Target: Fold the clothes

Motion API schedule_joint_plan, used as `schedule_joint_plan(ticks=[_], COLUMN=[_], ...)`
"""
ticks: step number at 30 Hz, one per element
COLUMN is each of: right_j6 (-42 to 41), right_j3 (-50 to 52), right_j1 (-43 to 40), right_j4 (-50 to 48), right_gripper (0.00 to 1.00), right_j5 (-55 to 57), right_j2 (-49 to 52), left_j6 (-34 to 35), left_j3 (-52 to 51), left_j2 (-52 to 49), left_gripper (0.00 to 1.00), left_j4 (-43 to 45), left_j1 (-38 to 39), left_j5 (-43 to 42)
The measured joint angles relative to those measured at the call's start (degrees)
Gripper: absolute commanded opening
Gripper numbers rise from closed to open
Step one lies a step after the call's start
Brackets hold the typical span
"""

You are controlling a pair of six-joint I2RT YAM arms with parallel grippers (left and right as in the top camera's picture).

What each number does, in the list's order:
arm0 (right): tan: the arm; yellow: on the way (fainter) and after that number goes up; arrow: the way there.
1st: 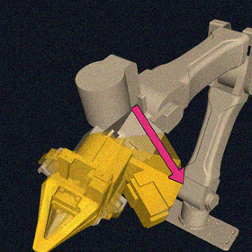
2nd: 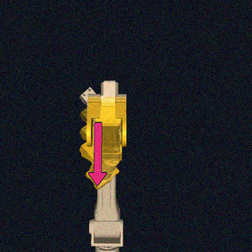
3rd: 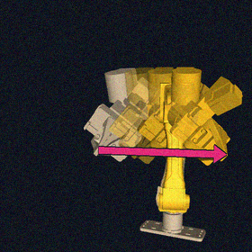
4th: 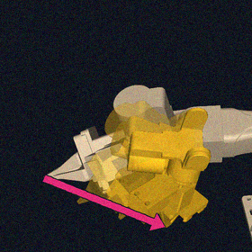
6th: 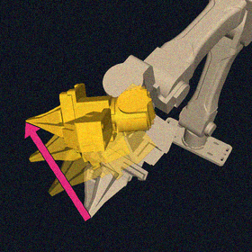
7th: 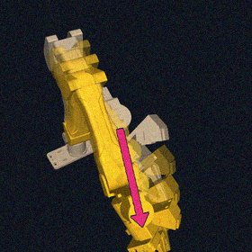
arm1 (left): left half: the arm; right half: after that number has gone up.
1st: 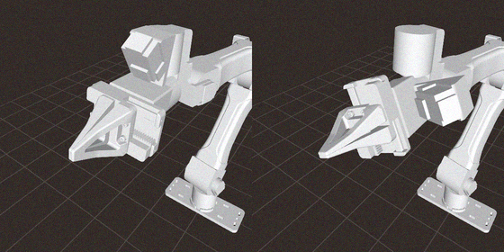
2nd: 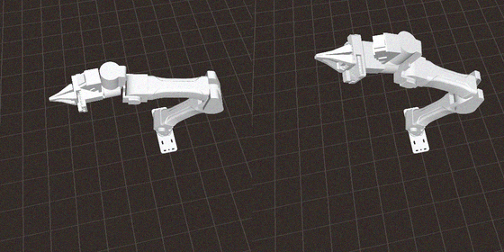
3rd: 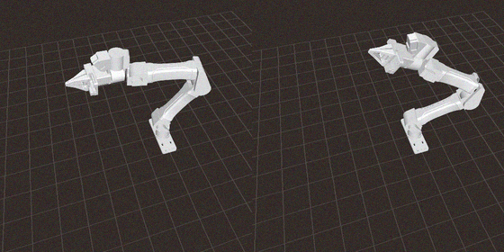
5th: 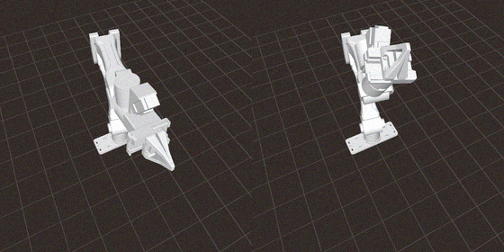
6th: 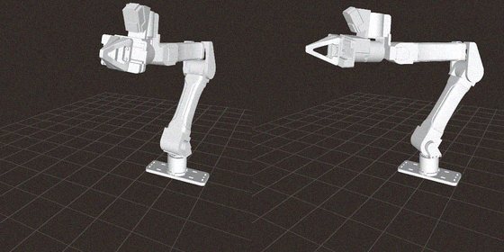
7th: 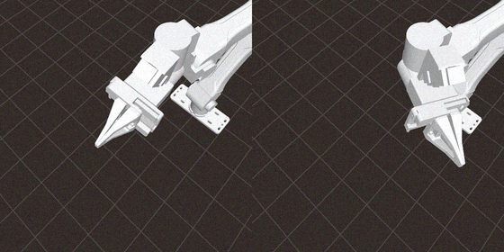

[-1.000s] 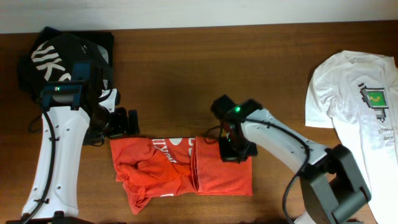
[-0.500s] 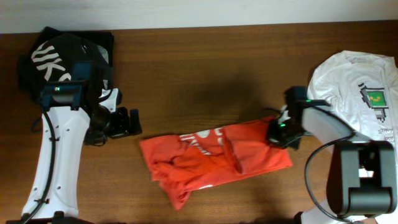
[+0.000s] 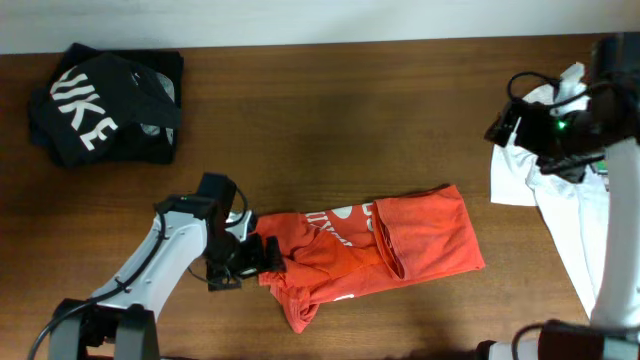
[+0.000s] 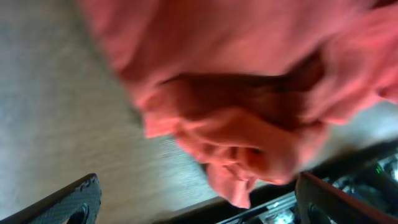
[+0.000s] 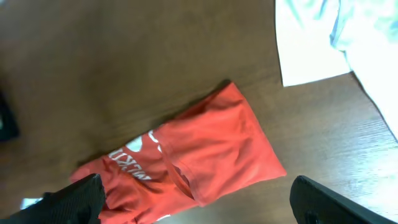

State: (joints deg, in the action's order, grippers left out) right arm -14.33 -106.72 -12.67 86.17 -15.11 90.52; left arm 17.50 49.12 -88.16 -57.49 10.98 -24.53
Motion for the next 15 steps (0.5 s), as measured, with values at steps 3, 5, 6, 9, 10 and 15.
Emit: schedule_joint_plan(ticks=[3,5,6,9,10,15], right_j6=[0.00,0.00,-0.02,0.02,0.00,0.00], right_j3=[-0.02,-0.02,-0.02,-0.02,-0.02,-0.02], right_j1=[0.00,0.00,0.00,0.00,0.00,0.00], right_j4=[0.20,0.22,0.22,0.22,0.22,0.22], right_gripper=[0.99,0.99,0.99,0.99,0.99,0.99], right_j5=[0.00,0.00,0.00,0.00,0.00,0.00], right_j2=[-1.07,-1.07,-1.07,-1.07,-1.07,-1.07], left_j6=[2.38,2.25,1.60,0.31,0.26,1.01], left_j3=[-4.76,-6.88,-7.21,-7.91,-7.98,-8.33], left_j2=[0.02,0.02,0.09,0.09,0.09,0.09], left_gripper=[0.99,0.99,0.99,0.99,0.99,0.91], left_j4=[8.11,13.44,14.82,17.75,17.79,19.91], left_j1=[0.00,0.00,-0.07,-0.07,-0.07,3.34], left_j5=[0.98,0.42,-1.38,-5.75,-6.01,-7.04])
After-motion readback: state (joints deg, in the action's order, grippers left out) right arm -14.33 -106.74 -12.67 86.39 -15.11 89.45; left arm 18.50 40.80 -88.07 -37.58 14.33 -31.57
